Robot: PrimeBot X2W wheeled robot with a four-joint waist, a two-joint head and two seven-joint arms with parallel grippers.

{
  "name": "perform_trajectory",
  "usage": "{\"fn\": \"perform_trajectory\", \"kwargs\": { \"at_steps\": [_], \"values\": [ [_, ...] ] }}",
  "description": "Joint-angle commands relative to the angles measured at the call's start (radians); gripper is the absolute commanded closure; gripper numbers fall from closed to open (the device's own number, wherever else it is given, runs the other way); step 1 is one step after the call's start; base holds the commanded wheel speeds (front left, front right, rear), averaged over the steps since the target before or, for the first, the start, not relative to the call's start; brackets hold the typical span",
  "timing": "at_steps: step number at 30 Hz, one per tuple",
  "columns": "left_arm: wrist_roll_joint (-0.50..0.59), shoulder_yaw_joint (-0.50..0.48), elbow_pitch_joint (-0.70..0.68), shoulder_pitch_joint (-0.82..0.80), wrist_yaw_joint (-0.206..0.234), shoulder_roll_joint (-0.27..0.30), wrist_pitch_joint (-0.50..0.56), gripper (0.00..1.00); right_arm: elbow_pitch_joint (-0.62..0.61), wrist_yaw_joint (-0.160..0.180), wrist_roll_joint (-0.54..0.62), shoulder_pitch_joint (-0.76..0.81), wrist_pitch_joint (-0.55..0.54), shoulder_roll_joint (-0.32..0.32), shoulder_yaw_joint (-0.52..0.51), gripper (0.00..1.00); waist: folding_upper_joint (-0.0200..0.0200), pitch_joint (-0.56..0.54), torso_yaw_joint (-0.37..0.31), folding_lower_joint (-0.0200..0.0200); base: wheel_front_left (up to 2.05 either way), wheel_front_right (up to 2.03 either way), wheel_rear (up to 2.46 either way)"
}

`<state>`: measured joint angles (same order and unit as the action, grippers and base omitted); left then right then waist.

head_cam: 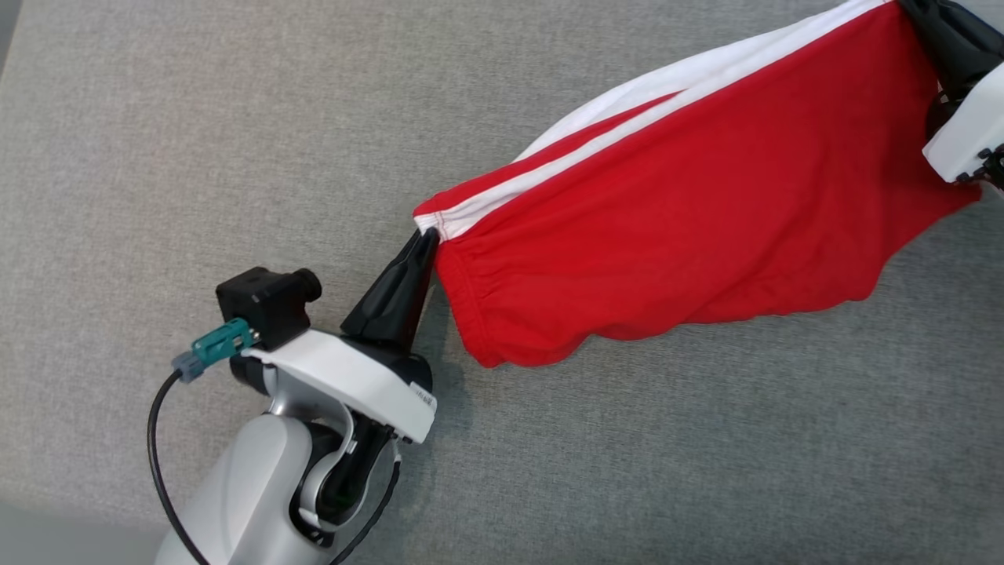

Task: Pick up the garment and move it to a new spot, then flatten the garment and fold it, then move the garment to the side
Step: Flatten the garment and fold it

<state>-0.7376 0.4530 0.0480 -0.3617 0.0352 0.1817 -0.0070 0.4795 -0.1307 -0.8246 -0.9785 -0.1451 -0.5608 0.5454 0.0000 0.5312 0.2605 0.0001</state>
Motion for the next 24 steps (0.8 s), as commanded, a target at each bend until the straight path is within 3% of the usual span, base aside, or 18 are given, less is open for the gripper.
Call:
{"fn": "perform_trajectory", "kwargs": {
  "at_steps": [1,5,6,7,8,9,14,18,21,24],
  "values": [
    [-0.007,-0.001,0.022,-0.032,-0.012,-0.011,-0.014,1.00,0.038,0.000,-0.018,-0.027,0.023,0.000,0.024,1.00,0.0000,0.012,0.018,-0.0001,0.00,0.00,0.00],
    [-0.007,0.003,0.066,-0.056,-0.023,-0.023,-0.021,1.00,0.103,0.000,-0.044,-0.054,0.046,0.013,0.070,1.00,0.0000,0.016,0.021,-0.0001,0.00,0.00,0.00],
    [-0.013,0.003,0.077,-0.061,-0.027,-0.029,-0.025,0.83,0.115,0.000,-0.048,-0.062,0.060,0.017,0.085,0.79,0.0000,0.016,0.020,-0.0001,0.00,0.00,0.00],
    [-0.013,0.003,0.086,-0.065,-0.027,-0.031,-0.028,0.53,0.130,0.000,-0.057,-0.067,0.074,0.017,0.096,0.50,0.0000,0.015,0.018,-0.0001,0.00,0.00,0.00],
    [-0.012,0.003,0.097,-0.067,-0.029,-0.031,-0.032,0.07,0.143,0.000,-0.069,-0.066,0.089,0.022,0.107,0.07,0.0000,0.013,0.015,-0.0001,0.00,0.00,0.00],
    [-0.012,0.003,0.105,-0.067,-0.030,-0.033,-0.036,0.00,0.154,0.000,-0.073,-0.064,0.113,0.023,0.117,0.00,0.0000,0.010,0.011,-0.0001,0.00,0.00,0.00],
    [0.005,-0.023,0.113,-0.042,-0.004,-0.031,-0.099,0.00,0.184,0.000,-0.094,-0.020,0.271,0.038,0.138,0.00,0.0000,-0.020,-0.021,-0.0001,0.00,0.00,0.00],
    [0.041,-0.061,0.096,-0.030,0.035,-0.025,-0.182,0.00,0.203,0.000,-0.043,0.017,0.391,0.033,0.120,0.00,0.0000,-0.051,-0.052,-0.0001,0.00,0.00,0.00],
    [0.071,-0.094,0.087,-0.024,0.066,-0.019,-0.225,0.00,0.183,0.000,0.018,0.060,0.412,0.048,0.046,0.00,0.0000,-0.076,-0.079,-0.0001,0.00,0.00,0.00],
    [0.122,-0.125,0.074,-0.026,0.084,-0.014,-0.248,0.00,0.090,0.000,0.119,0.139,0.412,0.073,-0.091,0.00,0.0000,-0.097,-0.106,-0.0001,0.00,0.00,0.00]
  ]
}}
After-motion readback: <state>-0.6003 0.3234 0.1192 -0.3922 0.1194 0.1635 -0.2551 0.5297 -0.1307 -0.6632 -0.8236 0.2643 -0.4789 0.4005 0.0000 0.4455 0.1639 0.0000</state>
